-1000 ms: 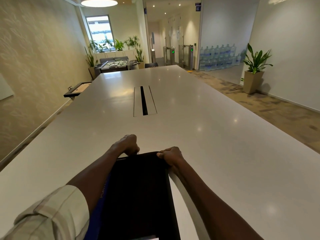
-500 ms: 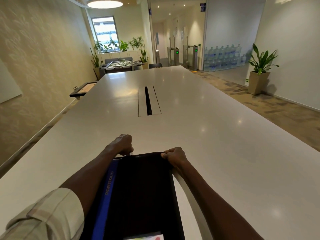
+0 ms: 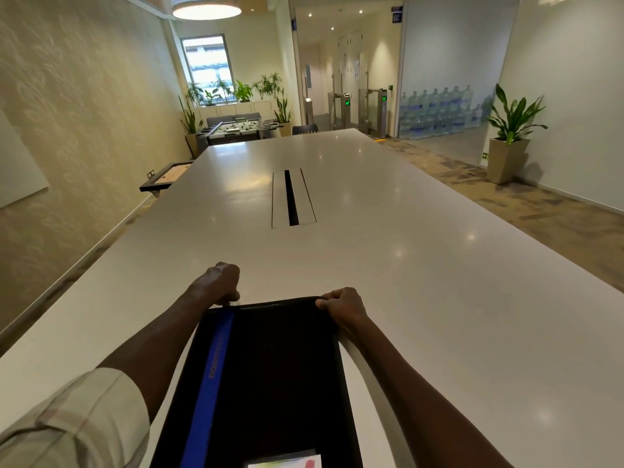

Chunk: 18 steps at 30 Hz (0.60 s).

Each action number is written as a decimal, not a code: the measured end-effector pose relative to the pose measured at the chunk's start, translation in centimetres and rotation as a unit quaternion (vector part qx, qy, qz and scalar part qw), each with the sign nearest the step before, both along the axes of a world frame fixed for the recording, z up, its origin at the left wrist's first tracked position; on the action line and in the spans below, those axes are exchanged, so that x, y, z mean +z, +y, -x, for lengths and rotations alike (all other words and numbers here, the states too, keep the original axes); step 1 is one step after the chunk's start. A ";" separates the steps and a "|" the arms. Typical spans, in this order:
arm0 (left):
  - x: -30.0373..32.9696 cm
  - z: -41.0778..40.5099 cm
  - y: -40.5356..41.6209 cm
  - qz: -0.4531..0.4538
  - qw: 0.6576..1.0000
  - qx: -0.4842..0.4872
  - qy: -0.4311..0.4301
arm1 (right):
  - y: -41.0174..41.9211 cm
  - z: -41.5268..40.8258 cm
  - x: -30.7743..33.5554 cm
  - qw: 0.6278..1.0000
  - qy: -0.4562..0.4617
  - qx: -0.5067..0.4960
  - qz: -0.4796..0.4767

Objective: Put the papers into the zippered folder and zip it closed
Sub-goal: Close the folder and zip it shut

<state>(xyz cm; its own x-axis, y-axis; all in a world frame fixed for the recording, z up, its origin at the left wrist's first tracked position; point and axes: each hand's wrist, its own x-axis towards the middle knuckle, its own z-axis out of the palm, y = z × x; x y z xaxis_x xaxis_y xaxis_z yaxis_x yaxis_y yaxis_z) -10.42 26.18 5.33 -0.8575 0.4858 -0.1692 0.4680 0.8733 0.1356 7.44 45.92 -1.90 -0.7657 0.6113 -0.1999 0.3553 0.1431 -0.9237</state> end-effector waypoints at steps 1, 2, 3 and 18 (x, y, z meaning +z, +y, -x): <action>0.0 0.1 -0.3 -0.003 1.000 0.003 0.000 | 0.0 0.0 0.0 1.000 -0.001 0.000 -0.002; 0.0 0.2 -0.4 -0.003 1.000 0.004 -0.001 | 0.0 -0.1 0.0 1.000 -0.002 0.000 -0.004; 0.1 0.2 -0.6 -0.001 1.000 0.006 0.000 | -0.1 -0.1 0.0 1.000 -0.002 -0.001 -0.004; 0.5 -1.1 -2.4 0.027 0.998 0.006 0.059 | -0.1 -0.3 0.0 1.000 0.005 0.002 -0.016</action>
<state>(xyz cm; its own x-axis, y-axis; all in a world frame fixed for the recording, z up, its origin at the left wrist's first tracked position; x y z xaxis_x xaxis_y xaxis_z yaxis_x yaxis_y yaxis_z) -9.29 23.73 5.79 -0.8784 0.4689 -0.0925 0.4680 0.8831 0.0328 7.76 45.78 -1.89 -0.7700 0.6142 -0.1729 0.3459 0.1740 -0.9220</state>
